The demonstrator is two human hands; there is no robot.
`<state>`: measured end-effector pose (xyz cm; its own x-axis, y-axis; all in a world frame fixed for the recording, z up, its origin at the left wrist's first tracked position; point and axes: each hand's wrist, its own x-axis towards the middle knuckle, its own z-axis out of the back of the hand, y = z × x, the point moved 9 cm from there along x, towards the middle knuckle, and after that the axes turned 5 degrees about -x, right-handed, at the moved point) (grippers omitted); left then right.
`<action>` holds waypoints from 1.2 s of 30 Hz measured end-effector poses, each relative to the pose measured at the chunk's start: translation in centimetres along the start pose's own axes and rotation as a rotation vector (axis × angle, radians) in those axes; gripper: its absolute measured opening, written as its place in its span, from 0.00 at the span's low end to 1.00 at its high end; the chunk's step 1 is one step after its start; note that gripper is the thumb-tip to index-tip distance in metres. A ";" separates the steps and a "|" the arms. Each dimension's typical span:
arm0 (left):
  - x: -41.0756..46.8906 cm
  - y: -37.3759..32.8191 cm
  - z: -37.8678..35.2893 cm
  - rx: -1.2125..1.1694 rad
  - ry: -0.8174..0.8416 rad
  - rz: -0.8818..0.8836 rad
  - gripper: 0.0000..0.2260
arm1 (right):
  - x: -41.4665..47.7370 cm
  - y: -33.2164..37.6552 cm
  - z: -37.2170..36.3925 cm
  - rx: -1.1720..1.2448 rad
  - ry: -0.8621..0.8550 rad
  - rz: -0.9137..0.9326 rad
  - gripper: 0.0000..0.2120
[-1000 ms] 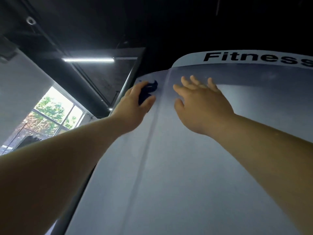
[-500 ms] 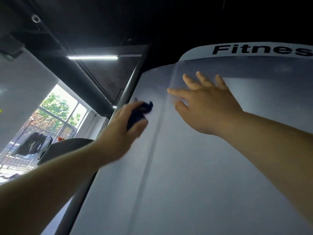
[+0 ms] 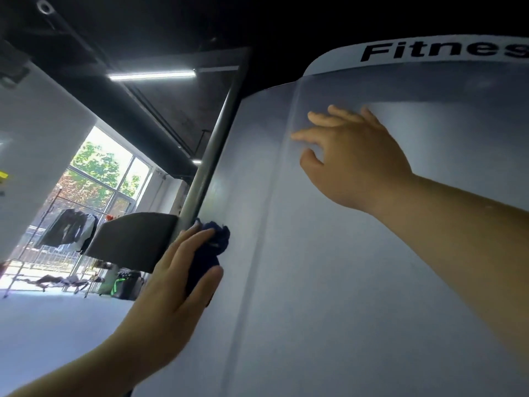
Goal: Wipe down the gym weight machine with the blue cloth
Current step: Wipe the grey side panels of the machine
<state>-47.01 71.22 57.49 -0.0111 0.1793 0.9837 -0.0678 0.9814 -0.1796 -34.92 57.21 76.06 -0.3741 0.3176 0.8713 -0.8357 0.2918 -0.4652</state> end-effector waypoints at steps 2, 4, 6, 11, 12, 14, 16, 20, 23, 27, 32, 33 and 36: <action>3.6 -1.2 -0.5 0.030 0.055 -0.032 0.19 | -0.4 0.2 0.1 0.032 0.026 0.015 0.21; 8.9 -2.5 -0.8 0.073 0.022 -0.082 0.21 | -0.8 -0.1 0.5 0.061 0.050 0.023 0.20; 13.2 -2.6 -0.7 0.008 -0.120 0.021 0.21 | -1.5 -0.9 1.5 0.065 0.046 0.021 0.19; 6.7 -6.7 -3.4 -0.011 -0.154 -0.056 0.22 | -4.6 -4.0 3.3 0.082 -0.019 -0.014 0.18; 4.1 -8.1 -4.3 -0.006 -0.070 -0.140 0.22 | -5.3 -4.4 3.2 0.091 -0.033 -0.016 0.18; 1.3 -10.4 -5.9 0.058 0.078 -0.332 0.22 | -6.3 -4.8 2.7 0.094 -0.049 0.000 0.20; 2.9 -12.0 -6.8 0.143 0.116 -0.507 0.21 | -6.5 -4.9 2.4 0.105 -0.060 0.012 0.22; 11.9 -12.2 -6.7 0.138 -0.012 -0.369 0.23 | -7.0 -6.3 2.9 0.127 -0.097 0.005 0.19; 16.2 -10.1 -5.9 -0.008 -0.132 -0.110 0.22 | -8.5 -8.2 3.5 0.120 -0.123 -0.008 0.18; 9.5 -12.7 -7.1 0.127 -0.113 -0.217 0.21 | -10.3 -10.8 3.9 0.142 -0.115 -0.029 0.19; 4.4 -16.7 -10.3 0.330 0.285 -0.750 0.22 | -11.1 -12.2 3.8 0.207 -0.112 -0.065 0.21; 5.7 -16.8 -10.3 0.391 0.329 -0.816 0.24 | -11.5 -12.8 4.1 0.216 -0.139 -0.093 0.21; 11.8 -16.4 -8.8 0.428 0.246 -0.609 0.28 | -13.4 -15.9 4.9 0.234 -0.214 -0.215 0.22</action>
<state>-37.24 57.89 72.04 0.3691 -0.3226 0.8716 -0.3706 0.8089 0.4563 -18.61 43.90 72.55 -0.2347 0.0684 0.9697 -0.9643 0.1093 -0.2411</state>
